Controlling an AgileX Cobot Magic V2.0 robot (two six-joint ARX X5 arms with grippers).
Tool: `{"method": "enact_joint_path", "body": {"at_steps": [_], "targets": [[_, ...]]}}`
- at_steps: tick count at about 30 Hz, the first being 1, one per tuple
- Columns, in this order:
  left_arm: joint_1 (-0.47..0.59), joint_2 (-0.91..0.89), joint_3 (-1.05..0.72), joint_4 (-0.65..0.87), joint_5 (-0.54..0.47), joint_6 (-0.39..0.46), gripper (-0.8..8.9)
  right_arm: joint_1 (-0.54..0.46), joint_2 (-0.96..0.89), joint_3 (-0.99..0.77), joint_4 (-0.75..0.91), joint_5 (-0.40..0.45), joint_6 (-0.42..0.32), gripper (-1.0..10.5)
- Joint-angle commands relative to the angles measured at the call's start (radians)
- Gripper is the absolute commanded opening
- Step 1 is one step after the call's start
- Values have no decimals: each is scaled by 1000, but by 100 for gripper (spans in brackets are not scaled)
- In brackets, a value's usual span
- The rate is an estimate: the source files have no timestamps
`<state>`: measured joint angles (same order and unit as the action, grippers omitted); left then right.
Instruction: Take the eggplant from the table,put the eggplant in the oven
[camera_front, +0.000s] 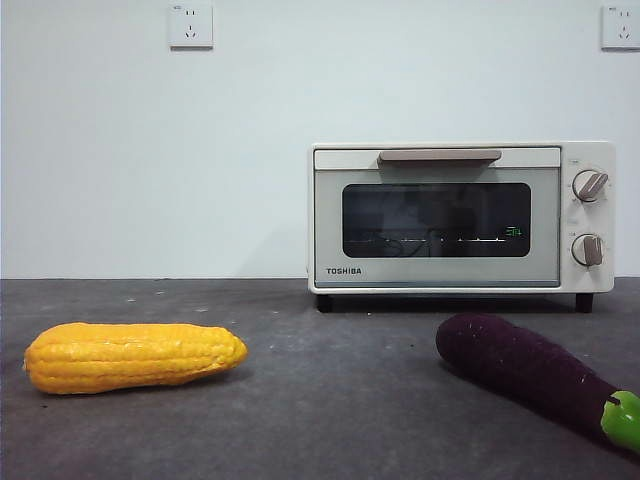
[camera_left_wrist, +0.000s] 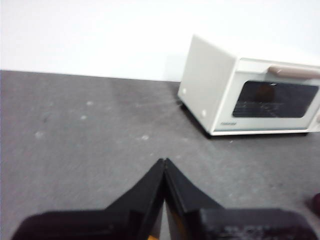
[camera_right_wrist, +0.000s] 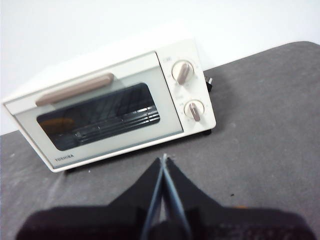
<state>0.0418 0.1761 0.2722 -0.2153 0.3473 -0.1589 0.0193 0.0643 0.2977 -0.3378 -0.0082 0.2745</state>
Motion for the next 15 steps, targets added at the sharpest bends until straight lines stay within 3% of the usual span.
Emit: {"method": "enact_joint_path", "body": {"at_steps": [1, 7, 15], "targets": [[-3, 63, 61, 10, 36, -7, -6, 1, 42, 74, -31, -3, 7, -8], [-9, 227, 232, 7, 107, -7, -6, 1, 175, 264, -140, -8, -58, -8], [-58, 405, 465, -24, 182, -2, -6, 1, 365, 554, -314, -97, -184, -8]]}}
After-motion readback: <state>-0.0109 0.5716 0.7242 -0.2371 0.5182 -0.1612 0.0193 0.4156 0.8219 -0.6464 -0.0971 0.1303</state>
